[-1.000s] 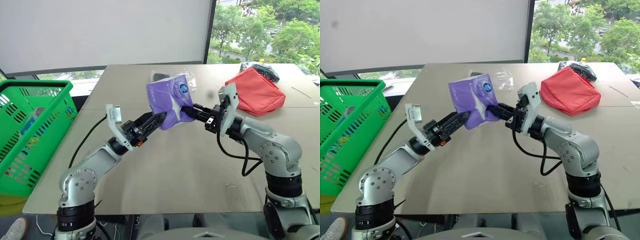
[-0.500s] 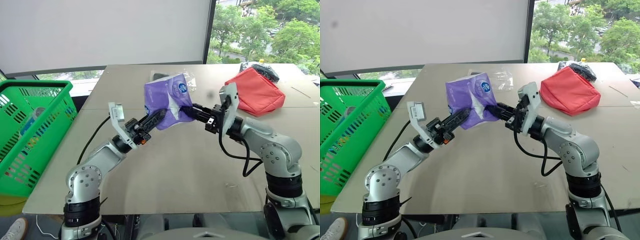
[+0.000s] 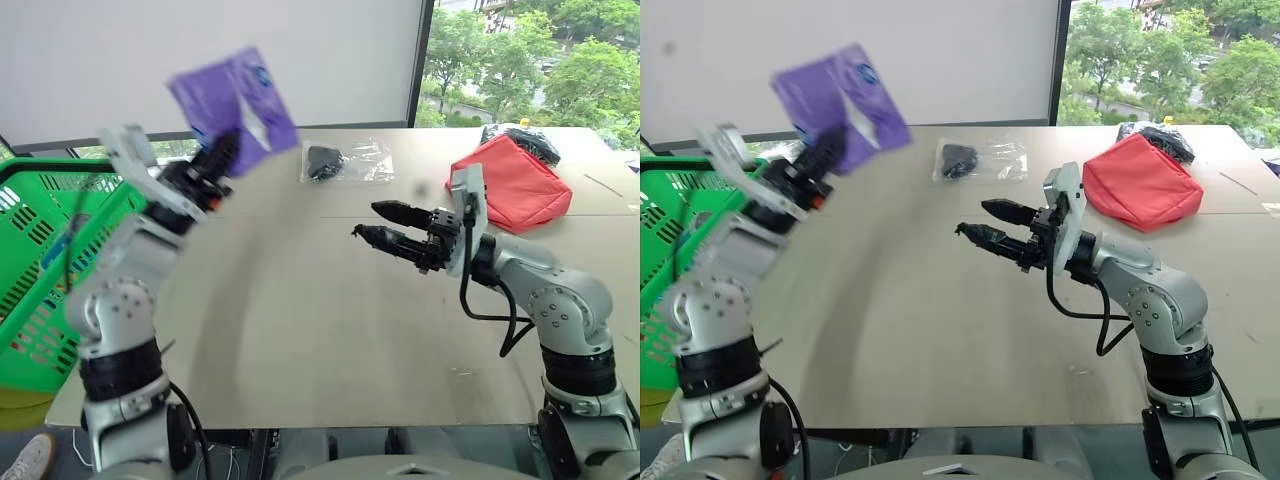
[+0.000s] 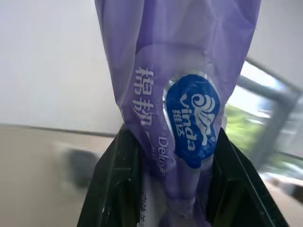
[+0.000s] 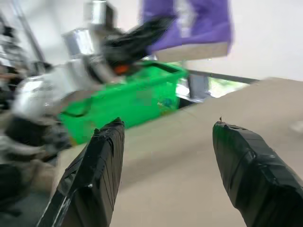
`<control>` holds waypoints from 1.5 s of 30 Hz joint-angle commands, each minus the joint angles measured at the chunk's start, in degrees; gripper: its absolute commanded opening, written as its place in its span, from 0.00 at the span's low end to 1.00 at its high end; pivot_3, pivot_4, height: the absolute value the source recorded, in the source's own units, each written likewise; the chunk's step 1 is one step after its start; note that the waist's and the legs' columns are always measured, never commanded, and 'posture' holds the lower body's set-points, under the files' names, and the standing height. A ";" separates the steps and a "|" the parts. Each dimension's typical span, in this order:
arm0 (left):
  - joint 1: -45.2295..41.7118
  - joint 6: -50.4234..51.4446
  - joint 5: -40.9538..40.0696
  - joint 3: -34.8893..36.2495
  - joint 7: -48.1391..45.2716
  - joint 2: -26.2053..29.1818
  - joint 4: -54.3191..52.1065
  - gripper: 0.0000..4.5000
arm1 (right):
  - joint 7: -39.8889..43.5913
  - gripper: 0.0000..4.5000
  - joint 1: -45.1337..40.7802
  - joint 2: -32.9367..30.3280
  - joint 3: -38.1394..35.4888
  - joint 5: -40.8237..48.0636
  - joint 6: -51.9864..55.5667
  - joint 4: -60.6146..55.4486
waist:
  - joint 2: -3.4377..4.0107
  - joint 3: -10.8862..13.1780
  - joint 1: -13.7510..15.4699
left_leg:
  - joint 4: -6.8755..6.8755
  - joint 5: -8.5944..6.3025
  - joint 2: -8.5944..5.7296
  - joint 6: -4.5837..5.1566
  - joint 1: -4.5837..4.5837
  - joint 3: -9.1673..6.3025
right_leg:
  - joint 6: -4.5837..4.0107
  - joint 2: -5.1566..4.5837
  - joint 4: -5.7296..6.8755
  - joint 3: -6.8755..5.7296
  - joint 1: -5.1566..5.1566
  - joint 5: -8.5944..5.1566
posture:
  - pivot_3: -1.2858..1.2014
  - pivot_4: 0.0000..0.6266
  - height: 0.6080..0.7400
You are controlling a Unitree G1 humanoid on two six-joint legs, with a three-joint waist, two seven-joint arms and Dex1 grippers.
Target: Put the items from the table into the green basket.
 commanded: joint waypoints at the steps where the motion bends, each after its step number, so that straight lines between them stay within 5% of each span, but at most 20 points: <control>1: -0.33 -5.85 18.06 0.75 6.69 10.25 7.99 0.23 | 2.52 0.69 -1.18 0.35 -0.69 2.49 -2.33 -2.00 | 0.00 0.00 -0.20 | -0.03 0.00 0.00 0.00 0.01 0.01 | 0.00 0.00 -0.01 0.02 -0.01 0.00 | 0.52 0.00 1.00; 7: 6.71 -4.61 34.89 3.72 15.51 22.70 18.83 0.23 | 5.36 0.69 -1.25 0.01 0.01 2.31 -5.01 -1.24 | -0.20 0.06 -0.17 | -0.29 0.00 0.00 -0.03 -0.09 0.07 | 0.00 -0.17 -0.07 0.03 -0.28 0.00 | 0.53 0.00 1.00; 14: 7.74 -4.44 34.73 5.80 11.71 19.67 20.80 0.23 | 5.95 0.69 -1.91 0.62 1.28 -1.76 -9.89 0.83 | -0.64 -0.10 2.13 | -0.30 0.00 -0.11 -0.05 -0.28 -0.29 | 0.00 -0.64 -0.24 -0.51 -0.26 0.02 | 0.53 0.00 1.00; 24: 8.00 -3.22 34.73 7.17 8.31 17.37 22.39 0.23 | 9.94 0.69 -3.89 -0.49 7.40 -16.07 -24.71 2.77 | -0.67 -0.12 0.80 | -0.40 0.14 -0.17 -0.30 -0.29 -0.42 | -0.02 -0.68 -0.06 -0.63 -0.35 0.02 | 0.52 0.00 1.00; 25: 8.14 -2.79 34.37 7.38 7.79 17.35 22.15 0.44 | 10.38 0.70 -3.79 -0.64 7.80 -16.50 -25.18 2.77 | -0.68 -0.12 0.70 | -0.42 0.14 -0.17 -0.30 -0.29 -0.43 | -0.02 -0.68 -0.06 -0.64 -0.35 0.02 | 0.52 0.00 1.00; 32: 8.02 -2.43 36.03 8.75 9.86 17.04 21.82 0.98 | 10.80 0.70 -3.36 -0.47 7.96 -16.39 -25.71 3.15 | -0.67 -0.12 0.43 | -0.42 0.13 -0.17 -0.29 -0.30 -0.44 | -0.02 -0.69 -0.07 -0.65 -0.35 0.02 | 0.52 0.00 1.00; 36: 6.06 -8.21 34.18 9.74 8.40 14.91 20.26 0.98 | 10.55 0.70 -2.52 -0.64 7.19 -16.12 -25.56 3.99 | -0.69 -0.13 0.58 | -0.42 0.07 -0.17 -0.19 -0.29 -0.46 | -0.03 -0.70 -0.04 -0.66 -0.35 0.02 | 0.52 0.00 1.00; 40: 6.28 -8.56 25.24 6.84 -2.45 8.69 11.73 0.98 | 11.25 0.70 0.12 -2.29 6.51 -17.20 -26.36 5.54 | -0.72 -0.17 1.40 | -0.42 0.21 -0.22 -0.43 -0.29 -0.56 | -0.04 -0.75 -0.04 -0.75 -0.30 0.03 | 0.52 0.00 1.00; 45: 19.00 -4.93 14.18 -0.80 -17.43 1.91 -6.85 0.98 | 11.62 0.70 5.97 -5.15 4.03 -17.50 -27.14 7.79 | -0.69 -0.18 1.21 | -0.42 0.21 -0.45 -0.41 -0.30 -0.55 | -0.03 -0.96 -0.03 -0.71 -0.29 0.03 | 0.52 0.00 1.00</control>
